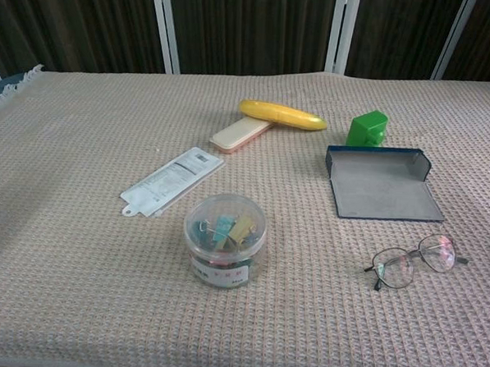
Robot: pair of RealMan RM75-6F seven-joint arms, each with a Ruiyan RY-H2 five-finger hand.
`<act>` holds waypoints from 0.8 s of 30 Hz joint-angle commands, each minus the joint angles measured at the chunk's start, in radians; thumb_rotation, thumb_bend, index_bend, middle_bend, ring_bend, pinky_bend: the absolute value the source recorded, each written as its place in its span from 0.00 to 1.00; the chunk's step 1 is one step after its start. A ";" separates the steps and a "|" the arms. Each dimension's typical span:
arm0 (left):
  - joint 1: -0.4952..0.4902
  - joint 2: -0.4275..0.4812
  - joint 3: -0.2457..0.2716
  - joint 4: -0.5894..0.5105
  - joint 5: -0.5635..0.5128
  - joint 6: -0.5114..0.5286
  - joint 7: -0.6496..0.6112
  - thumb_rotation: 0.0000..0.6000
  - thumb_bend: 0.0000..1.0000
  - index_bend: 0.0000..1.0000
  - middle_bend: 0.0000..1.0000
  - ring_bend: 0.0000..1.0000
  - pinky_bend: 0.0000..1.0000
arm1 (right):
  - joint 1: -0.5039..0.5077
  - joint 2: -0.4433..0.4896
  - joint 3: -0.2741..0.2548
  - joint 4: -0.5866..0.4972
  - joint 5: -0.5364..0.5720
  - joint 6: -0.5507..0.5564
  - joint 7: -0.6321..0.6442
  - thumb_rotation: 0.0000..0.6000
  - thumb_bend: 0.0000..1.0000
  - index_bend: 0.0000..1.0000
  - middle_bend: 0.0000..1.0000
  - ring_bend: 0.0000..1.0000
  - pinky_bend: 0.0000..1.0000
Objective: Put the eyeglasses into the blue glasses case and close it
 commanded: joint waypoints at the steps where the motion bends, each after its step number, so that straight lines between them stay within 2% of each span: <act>1: -0.001 -0.001 0.001 -0.001 0.001 -0.002 0.003 1.00 0.42 0.00 0.00 0.00 0.07 | -0.005 -0.004 0.007 0.005 -0.005 0.001 0.001 1.00 0.33 0.08 0.00 0.00 0.00; 10: -0.003 0.003 -0.002 -0.004 -0.003 -0.004 -0.010 1.00 0.43 0.00 0.00 0.00 0.07 | 0.010 -0.021 0.008 0.034 -0.051 -0.032 0.035 1.00 0.33 0.18 0.00 0.00 0.00; 13: -0.006 0.007 -0.003 -0.002 -0.003 -0.006 -0.028 1.00 0.42 0.00 0.00 0.00 0.07 | 0.074 -0.058 0.015 0.077 -0.093 -0.120 0.039 1.00 0.33 0.28 0.00 0.00 0.00; 14: -0.009 0.010 -0.002 0.001 -0.003 -0.011 -0.035 1.00 0.42 0.00 0.00 0.00 0.07 | 0.147 -0.089 0.021 0.101 -0.124 -0.221 -0.003 1.00 0.33 0.30 0.00 0.00 0.00; 16: -0.009 0.012 -0.002 0.002 0.001 -0.008 -0.044 1.00 0.42 0.00 0.00 0.00 0.07 | 0.197 -0.114 0.041 0.114 -0.114 -0.300 -0.039 1.00 0.33 0.35 0.00 0.00 0.00; 24: -0.009 0.017 -0.001 0.007 0.000 -0.007 -0.059 1.00 0.42 0.00 0.00 0.00 0.07 | 0.291 -0.186 0.070 0.147 -0.101 -0.439 -0.091 1.00 0.33 0.49 0.00 0.00 0.00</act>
